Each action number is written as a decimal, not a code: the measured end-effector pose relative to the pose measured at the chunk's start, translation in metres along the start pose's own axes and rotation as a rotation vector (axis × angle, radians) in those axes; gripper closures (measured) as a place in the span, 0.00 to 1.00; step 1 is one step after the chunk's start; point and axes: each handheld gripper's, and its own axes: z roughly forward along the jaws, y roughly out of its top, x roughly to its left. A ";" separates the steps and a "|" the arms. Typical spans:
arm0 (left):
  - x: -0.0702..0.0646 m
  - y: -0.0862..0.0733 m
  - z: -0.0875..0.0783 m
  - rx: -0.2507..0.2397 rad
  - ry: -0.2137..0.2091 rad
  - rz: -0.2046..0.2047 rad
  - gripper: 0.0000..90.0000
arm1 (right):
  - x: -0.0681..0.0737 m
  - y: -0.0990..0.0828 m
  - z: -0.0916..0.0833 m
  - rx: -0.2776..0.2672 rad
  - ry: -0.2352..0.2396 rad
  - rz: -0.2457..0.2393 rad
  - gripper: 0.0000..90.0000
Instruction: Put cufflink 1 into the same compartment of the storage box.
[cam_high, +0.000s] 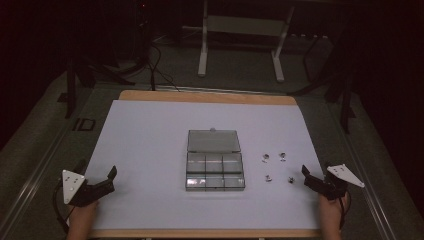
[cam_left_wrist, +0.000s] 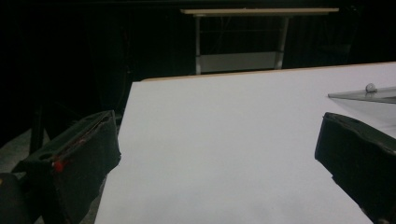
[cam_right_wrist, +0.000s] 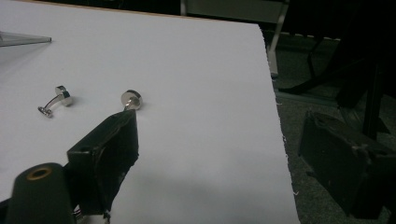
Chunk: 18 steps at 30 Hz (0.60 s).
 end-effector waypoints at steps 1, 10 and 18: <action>0.000 0.000 0.000 0.000 0.000 0.000 0.01 | 0.000 0.000 0.000 0.000 0.000 0.000 0.14; -0.003 0.000 -0.001 -0.008 0.014 0.024 0.01 | 0.002 0.002 0.003 0.032 0.003 -0.017 0.14; -0.003 -0.001 -0.001 -0.014 0.005 0.021 0.01 | 0.000 0.007 0.009 0.124 0.014 -0.011 0.14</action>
